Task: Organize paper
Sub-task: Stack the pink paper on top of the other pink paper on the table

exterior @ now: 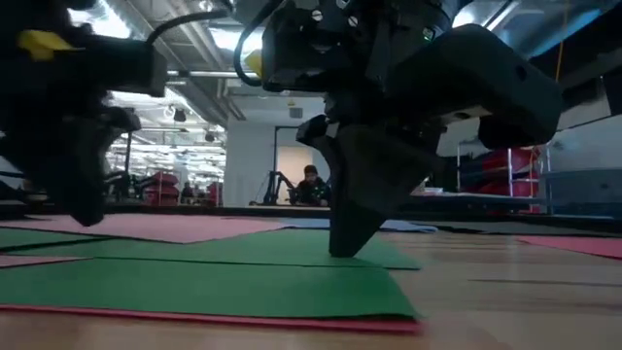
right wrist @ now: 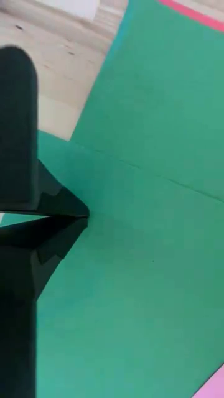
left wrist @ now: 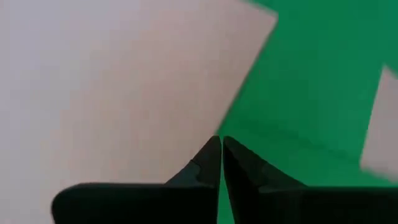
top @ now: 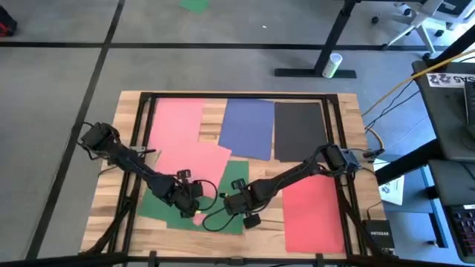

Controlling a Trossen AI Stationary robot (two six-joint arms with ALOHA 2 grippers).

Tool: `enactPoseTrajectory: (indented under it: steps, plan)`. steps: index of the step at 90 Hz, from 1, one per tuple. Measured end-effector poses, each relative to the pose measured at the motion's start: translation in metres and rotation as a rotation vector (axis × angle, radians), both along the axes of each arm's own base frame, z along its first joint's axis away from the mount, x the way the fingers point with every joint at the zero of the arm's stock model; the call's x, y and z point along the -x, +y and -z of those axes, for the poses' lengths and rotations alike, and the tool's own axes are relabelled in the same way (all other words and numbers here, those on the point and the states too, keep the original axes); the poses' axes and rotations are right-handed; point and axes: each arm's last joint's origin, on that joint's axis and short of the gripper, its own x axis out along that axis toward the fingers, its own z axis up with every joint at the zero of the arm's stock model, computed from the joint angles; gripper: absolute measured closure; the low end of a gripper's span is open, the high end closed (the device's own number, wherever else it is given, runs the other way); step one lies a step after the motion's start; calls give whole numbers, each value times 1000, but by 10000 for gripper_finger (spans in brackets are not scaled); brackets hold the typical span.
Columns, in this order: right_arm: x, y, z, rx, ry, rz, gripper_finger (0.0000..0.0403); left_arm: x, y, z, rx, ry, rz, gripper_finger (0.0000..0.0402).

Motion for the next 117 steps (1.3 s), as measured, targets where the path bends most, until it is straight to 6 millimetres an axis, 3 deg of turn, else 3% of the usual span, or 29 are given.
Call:
enactPoseTrajectory:
  steps: [27, 85, 117]
  plan:
    - [0, 0, 0, -1, -1, -1, 403, 1, -10, -1, 10, -21, 86, 385]
    - [-2, 3, 0, -21, -27, -10, 403, 0, 0, 13, -156, 53, 112, 333]
    - [-3, 2, 0, -18, -29, -18, 403, -8, -9, -2, -118, 2, 119, 317]
